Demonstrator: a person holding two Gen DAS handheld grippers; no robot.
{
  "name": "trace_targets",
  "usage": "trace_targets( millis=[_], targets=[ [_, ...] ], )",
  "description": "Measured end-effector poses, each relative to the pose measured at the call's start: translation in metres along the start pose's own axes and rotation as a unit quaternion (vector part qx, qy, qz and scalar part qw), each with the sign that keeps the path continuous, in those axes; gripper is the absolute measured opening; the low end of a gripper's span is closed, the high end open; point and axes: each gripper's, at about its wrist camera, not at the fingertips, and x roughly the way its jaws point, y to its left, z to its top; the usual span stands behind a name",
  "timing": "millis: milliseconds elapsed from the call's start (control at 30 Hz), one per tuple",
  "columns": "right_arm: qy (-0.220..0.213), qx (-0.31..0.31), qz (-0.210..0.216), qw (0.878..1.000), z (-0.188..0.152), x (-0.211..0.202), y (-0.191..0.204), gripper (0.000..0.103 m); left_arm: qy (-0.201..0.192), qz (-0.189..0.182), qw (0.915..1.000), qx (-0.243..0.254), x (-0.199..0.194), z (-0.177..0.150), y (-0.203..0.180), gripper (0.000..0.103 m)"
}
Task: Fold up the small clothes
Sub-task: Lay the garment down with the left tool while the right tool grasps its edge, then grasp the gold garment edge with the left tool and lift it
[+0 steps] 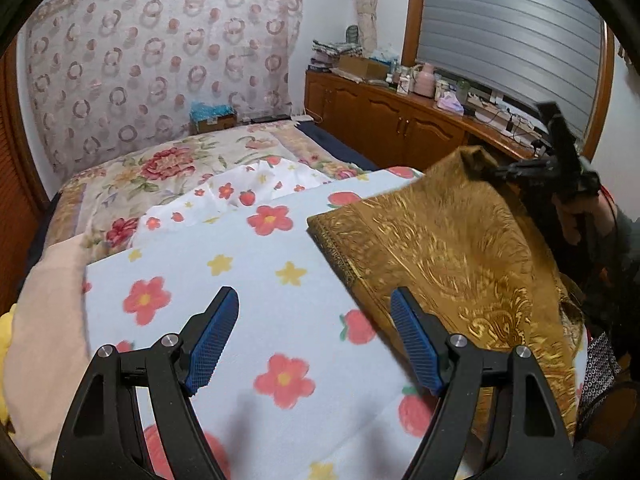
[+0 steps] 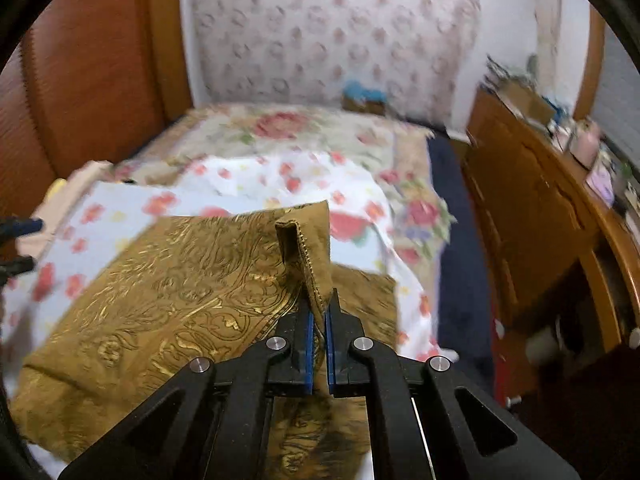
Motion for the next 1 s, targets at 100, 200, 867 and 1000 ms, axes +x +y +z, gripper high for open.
trace_targets(
  millis=[100,200,867,1000],
  targets=[
    [0.008,0.005,-0.002,1.000,-0.007,0.019,-0.002,0.004,0.011,-0.004,0.9999,0.006,0.016,0.009,-0.007,0.079],
    [0.001,0.014,0.014,1.000,-0.006,0.025,-0.002,0.004,0.019,-0.007,0.9998,0.010,0.033,0.020,-0.011,0.079],
    [0.013,0.059,0.036,0.998,-0.011,0.060,-0.040,0.055,0.082,-0.025,0.9962,0.009,0.130,0.042,-0.019,0.062],
    [0.014,0.051,0.043,0.998,-0.012,0.061,-0.037,0.055,0.087,-0.028,0.9957,0.009,0.137,0.041,-0.021,0.062]
  ],
)
